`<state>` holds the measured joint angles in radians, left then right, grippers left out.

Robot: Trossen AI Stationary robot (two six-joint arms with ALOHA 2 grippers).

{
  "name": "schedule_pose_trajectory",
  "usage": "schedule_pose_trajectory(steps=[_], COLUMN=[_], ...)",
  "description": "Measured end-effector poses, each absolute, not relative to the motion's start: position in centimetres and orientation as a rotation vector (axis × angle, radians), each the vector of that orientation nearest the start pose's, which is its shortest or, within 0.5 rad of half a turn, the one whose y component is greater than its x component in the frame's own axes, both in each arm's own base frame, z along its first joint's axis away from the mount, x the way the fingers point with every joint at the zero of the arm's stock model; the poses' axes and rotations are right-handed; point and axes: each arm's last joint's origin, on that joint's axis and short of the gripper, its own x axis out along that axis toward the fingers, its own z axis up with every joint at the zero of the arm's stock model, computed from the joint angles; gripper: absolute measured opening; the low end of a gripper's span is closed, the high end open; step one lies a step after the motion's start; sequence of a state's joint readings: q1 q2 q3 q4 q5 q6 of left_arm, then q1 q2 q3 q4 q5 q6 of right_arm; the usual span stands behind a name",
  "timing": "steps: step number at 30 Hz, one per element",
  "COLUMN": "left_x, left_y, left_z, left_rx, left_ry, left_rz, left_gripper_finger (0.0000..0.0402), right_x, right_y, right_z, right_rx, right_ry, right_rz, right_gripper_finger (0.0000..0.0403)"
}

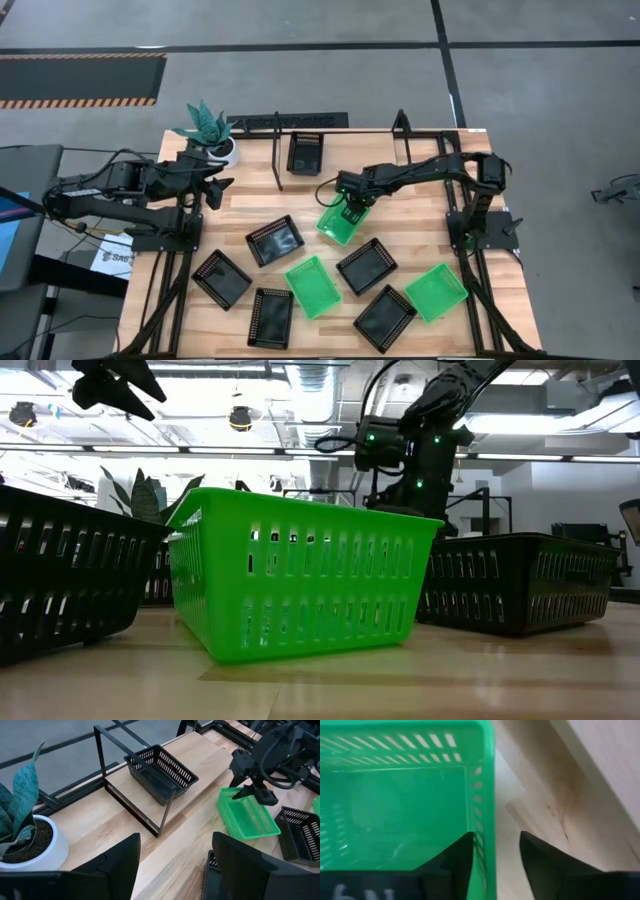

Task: Stack baskets on shelf by color
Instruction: Put the green basket on the shelf

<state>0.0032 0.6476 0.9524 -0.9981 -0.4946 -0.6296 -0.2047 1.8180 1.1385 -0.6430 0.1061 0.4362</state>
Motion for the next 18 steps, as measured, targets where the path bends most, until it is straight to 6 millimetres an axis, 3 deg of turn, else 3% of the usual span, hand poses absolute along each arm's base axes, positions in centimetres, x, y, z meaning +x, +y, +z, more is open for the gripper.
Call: schedule_pose_trajectory(steps=[7, 12, 18], left_x=[9.7, 9.7, 9.6], left_y=[1.4, 1.4, 1.4], left_z=[33.4, 33.4, 33.4], left_rx=[-0.430, -0.441, -0.435], left_ry=[0.497, 0.491, 0.497], left_rz=[0.675, 0.680, 0.686], left_gripper_finger=[0.0236, 0.0236, 0.0236], right_x=[32.6, 33.1, 33.0], right_y=[-7.6, -7.9, -9.6], right_z=[16.6, 18.9, 25.3], right_rx=[0.428, 0.430, 0.344], right_ry=[1.252, 1.229, 1.145], right_rz=[-0.536, -0.475, -0.429], right_gripper_finger=[0.0016, 0.0014, 0.0015])
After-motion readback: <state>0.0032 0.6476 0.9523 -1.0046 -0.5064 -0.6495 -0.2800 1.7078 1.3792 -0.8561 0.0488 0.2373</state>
